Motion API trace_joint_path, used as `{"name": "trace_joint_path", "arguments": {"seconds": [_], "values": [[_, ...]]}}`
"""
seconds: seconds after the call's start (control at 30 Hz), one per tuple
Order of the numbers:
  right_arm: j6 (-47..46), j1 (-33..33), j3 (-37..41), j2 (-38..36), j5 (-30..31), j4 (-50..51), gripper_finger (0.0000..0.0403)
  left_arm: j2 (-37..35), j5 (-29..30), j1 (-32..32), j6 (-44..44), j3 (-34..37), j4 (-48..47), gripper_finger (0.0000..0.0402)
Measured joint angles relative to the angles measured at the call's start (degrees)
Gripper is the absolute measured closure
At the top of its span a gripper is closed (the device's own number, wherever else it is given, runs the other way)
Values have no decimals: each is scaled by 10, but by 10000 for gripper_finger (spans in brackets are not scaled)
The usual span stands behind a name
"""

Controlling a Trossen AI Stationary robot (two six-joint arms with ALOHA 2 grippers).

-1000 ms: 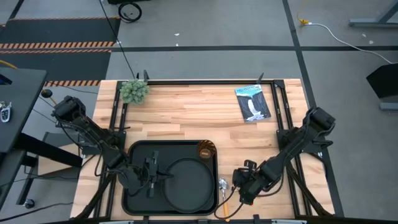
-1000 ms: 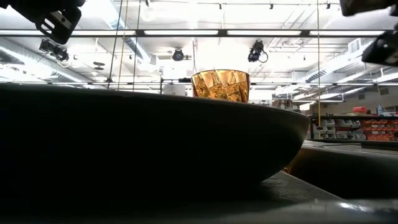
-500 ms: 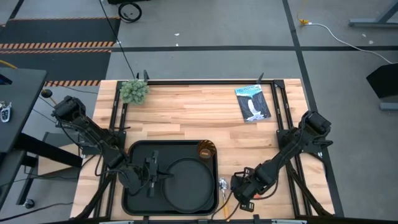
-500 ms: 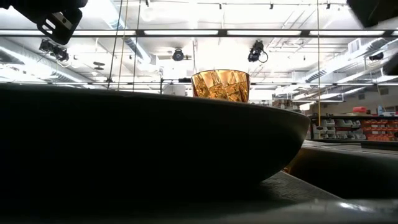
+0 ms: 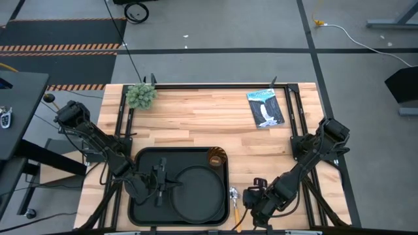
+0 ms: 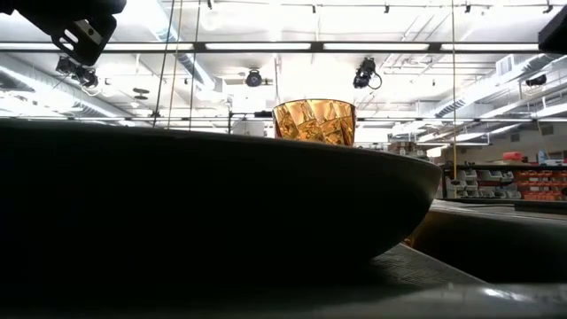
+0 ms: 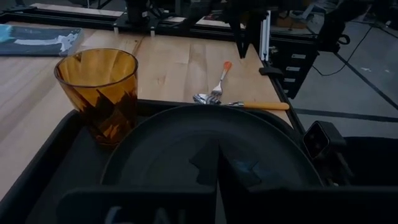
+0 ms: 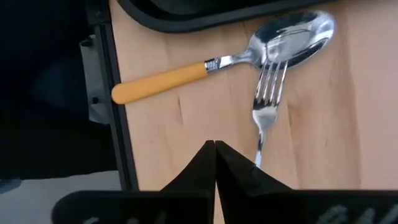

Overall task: Pick and place plate/cup/fork/spoon on tray
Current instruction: Put the orange fork on the black tray

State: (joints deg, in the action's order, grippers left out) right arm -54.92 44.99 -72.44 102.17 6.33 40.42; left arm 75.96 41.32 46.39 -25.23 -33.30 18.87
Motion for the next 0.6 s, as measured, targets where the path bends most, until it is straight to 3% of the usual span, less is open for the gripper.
{"name": "trace_joint_path", "arguments": {"seconds": [0.23,0.4,0.6], "values": [[35,-16,0,0,37,52,357,0,0,0,0,0,-6,392],[40,-16,0,20,66,47,299,0,0,0,-1,0,-8,392],[30,-10,-1,77,47,46,232,0,0,0,-4,0,-8,392]]}}
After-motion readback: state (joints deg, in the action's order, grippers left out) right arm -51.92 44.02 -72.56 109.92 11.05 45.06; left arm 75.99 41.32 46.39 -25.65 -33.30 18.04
